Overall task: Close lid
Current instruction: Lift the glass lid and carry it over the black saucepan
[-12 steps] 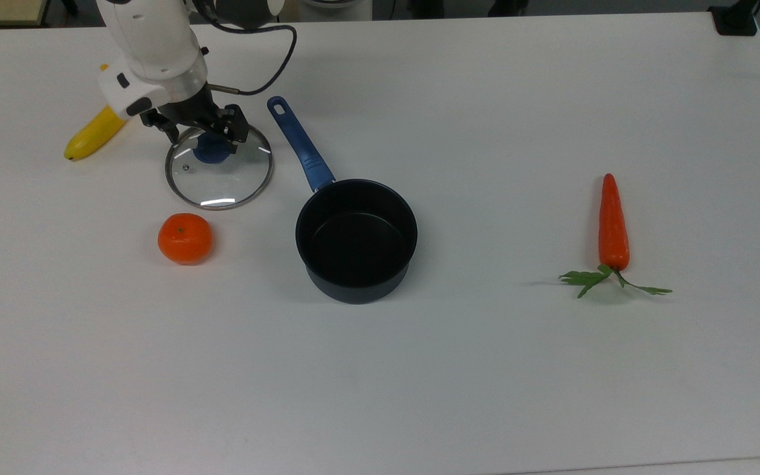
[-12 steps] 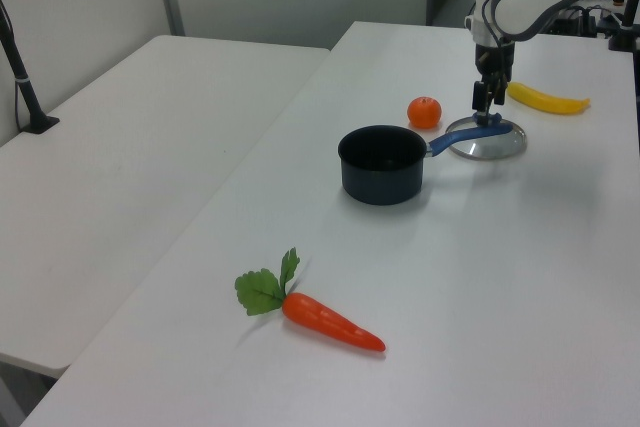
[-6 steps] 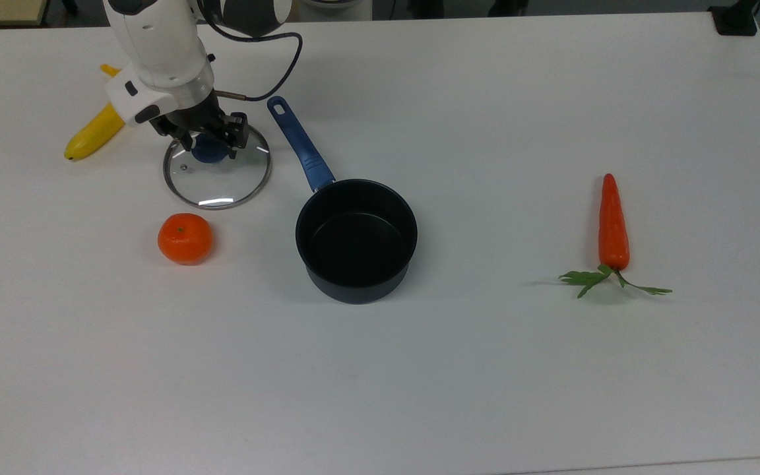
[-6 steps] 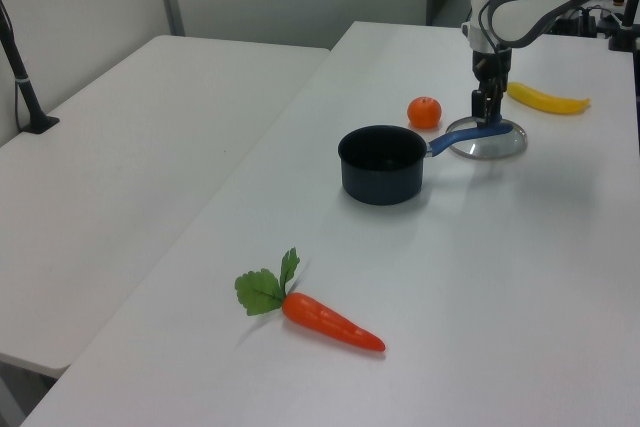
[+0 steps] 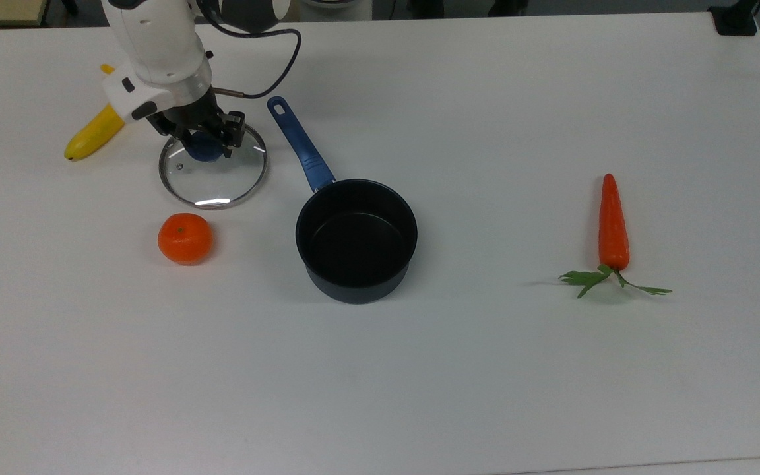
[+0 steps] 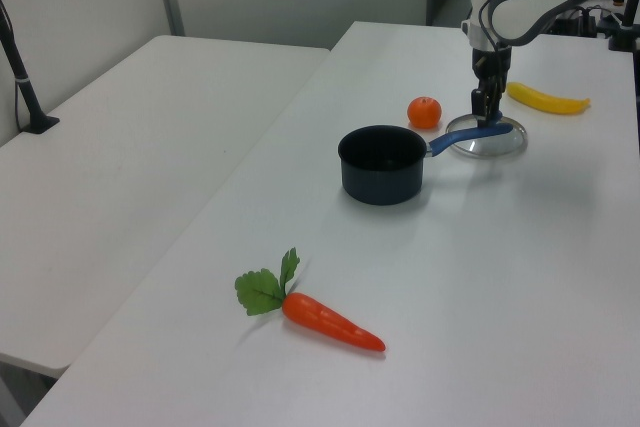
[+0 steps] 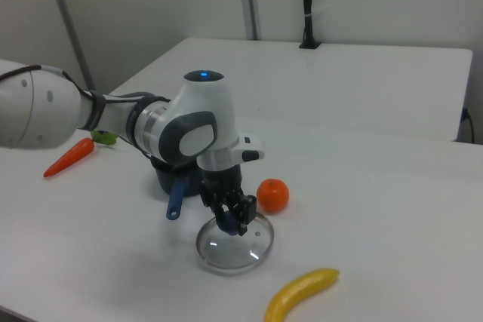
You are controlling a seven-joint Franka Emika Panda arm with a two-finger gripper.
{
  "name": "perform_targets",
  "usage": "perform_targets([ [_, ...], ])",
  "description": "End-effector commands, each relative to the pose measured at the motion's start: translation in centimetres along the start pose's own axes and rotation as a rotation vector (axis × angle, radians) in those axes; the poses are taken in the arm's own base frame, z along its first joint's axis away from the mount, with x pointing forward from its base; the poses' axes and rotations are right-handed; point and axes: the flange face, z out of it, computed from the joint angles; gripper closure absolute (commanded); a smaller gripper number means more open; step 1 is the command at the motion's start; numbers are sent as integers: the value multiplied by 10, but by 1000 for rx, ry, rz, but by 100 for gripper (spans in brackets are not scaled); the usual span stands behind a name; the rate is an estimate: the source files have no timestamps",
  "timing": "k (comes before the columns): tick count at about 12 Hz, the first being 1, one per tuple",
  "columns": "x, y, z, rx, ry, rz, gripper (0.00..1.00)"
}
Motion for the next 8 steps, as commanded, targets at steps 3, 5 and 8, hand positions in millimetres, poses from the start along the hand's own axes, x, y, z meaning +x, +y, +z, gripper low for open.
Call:
perform_targets([
  [3, -5, 23, -96, 81, -36, 64, 53],
  [5, 3, 20, -132, 87, -21, 132, 53],
  [8, 28, -48, -150, 76, 24, 187, 53],
])
